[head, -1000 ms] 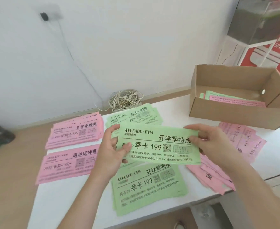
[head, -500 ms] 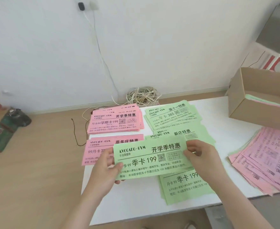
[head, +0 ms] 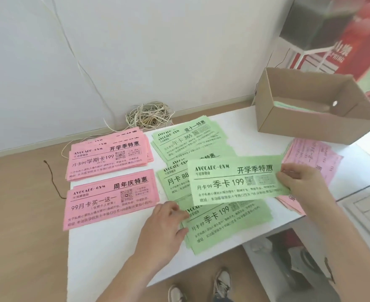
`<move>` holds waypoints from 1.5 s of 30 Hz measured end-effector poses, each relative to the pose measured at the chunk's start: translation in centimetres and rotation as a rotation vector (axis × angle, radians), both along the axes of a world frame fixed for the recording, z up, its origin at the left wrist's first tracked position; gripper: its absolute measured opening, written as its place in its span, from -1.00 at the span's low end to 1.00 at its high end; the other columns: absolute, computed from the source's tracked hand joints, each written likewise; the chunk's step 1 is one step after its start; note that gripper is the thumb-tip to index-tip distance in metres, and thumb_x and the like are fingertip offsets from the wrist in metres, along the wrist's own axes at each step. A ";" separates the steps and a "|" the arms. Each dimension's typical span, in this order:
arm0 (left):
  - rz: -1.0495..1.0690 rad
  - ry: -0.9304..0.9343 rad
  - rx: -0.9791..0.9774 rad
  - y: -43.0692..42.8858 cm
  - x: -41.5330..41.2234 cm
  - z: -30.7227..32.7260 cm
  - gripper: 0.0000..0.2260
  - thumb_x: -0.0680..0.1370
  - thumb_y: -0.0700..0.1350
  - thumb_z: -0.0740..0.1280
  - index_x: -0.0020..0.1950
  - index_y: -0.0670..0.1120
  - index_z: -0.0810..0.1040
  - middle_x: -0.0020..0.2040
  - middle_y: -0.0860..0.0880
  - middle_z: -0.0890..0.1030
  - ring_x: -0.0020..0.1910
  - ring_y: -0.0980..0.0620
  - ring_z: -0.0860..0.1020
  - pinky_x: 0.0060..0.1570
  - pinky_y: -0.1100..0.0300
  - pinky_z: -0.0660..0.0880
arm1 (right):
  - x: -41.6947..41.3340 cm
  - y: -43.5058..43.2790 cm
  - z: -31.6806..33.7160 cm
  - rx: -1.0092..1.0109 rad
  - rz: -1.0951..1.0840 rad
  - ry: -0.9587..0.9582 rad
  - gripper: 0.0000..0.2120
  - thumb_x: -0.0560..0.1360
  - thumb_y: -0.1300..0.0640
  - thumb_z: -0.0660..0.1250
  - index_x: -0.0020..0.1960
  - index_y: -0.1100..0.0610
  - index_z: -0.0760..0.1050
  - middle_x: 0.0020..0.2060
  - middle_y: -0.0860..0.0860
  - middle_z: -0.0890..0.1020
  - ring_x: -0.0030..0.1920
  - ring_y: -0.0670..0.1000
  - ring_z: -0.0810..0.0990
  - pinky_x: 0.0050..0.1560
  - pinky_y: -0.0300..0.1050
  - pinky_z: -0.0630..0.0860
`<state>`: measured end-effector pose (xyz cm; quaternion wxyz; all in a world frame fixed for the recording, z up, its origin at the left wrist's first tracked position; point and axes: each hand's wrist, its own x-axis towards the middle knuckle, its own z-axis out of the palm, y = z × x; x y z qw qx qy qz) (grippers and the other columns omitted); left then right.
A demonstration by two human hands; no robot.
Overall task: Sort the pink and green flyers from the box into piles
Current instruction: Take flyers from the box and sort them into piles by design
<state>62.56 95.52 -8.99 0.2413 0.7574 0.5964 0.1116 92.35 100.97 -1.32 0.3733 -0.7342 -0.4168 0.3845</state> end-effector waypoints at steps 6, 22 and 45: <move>0.051 -0.080 0.001 -0.4 0.2 -0.6 -0.76 0.51 -0.07 0.38 0.17 0.08 0.60 0.08 0.20 0.36 0.06 0.17 0.31 0.08 0.32 0.23 | -0.2 -0.9 -1.8 -0.064 0.217 -0.334 -0.83 0.55 0.29 0.28 -0.09 0.04 0.53 -0.22 -0.15 0.59 -0.12 -0.08 0.59 -0.26 -0.48 0.41; -0.266 0.284 0.108 -0.1 5.6 -0.5 -0.49 0.35 0.37 0.11 0.17 0.14 0.46 0.35 -0.04 0.46 0.31 -0.08 0.43 0.23 -0.04 0.40 | -1.1 -4.2 -8.8 0.209 0.482 -0.871 -0.72 0.38 0.18 0.49 0.08 0.12 0.60 -0.01 0.03 0.57 -0.06 0.10 0.54 -0.12 0.03 0.58; -0.540 0.407 0.030 10.6 30.3 0.4 -0.12 0.47 0.37 0.21 0.56 -0.08 -0.11 0.56 -0.20 -0.10 0.54 -0.14 -0.09 0.50 -0.03 0.00 | 15.8 -0.9 -3.6 -0.222 0.285 -0.522 -0.54 0.59 0.26 0.07 0.46 0.04 0.16 0.20 0.03 0.58 0.12 0.09 0.55 0.02 -0.08 0.46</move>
